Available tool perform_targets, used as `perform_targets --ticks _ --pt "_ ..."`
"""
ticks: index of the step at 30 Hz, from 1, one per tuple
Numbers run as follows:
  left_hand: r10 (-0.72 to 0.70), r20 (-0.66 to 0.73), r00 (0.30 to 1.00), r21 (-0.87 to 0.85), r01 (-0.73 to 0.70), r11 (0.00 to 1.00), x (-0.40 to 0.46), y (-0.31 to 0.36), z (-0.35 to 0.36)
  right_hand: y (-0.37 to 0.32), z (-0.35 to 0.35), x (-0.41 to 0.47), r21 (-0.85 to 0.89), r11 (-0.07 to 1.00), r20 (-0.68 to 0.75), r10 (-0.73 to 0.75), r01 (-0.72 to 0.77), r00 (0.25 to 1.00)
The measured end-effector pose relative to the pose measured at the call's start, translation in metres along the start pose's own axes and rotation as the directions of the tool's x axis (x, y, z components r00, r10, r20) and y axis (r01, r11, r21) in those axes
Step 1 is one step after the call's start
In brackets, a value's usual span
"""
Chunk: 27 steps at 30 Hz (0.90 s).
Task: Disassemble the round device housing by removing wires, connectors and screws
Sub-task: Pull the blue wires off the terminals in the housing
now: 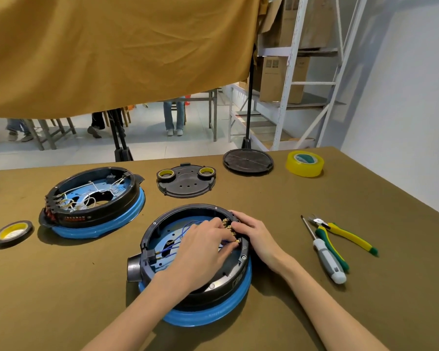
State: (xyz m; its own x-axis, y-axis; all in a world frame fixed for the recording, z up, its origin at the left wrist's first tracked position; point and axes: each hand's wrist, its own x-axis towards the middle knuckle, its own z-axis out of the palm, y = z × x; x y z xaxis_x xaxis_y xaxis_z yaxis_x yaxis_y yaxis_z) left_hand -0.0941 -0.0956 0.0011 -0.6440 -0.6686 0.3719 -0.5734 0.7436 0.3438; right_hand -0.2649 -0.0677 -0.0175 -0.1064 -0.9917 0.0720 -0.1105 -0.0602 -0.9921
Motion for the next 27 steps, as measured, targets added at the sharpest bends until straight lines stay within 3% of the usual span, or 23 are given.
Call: perform_targets --ticks 5,12,27 --pt "-0.023 0.017 1.0 -0.062 0.024 0.998 0.0033 -0.0008 -0.0052 0.0031 0.0013 0.0007 -0.016 1.0 -0.012 -0.005 0.005 1.0" --pt "0.026 -0.025 0.999 -0.034 -0.027 0.999 0.001 -0.001 -0.0039 0.0068 0.001 0.0036 -0.047 0.999 -0.019 0.001 -0.002 1.0" --pt "-0.015 -0.004 1.0 -0.019 0.015 1.0 0.0007 -0.0035 -0.0049 0.0071 -0.0023 0.004 -0.034 0.999 0.034 -0.002 0.003 0.999"
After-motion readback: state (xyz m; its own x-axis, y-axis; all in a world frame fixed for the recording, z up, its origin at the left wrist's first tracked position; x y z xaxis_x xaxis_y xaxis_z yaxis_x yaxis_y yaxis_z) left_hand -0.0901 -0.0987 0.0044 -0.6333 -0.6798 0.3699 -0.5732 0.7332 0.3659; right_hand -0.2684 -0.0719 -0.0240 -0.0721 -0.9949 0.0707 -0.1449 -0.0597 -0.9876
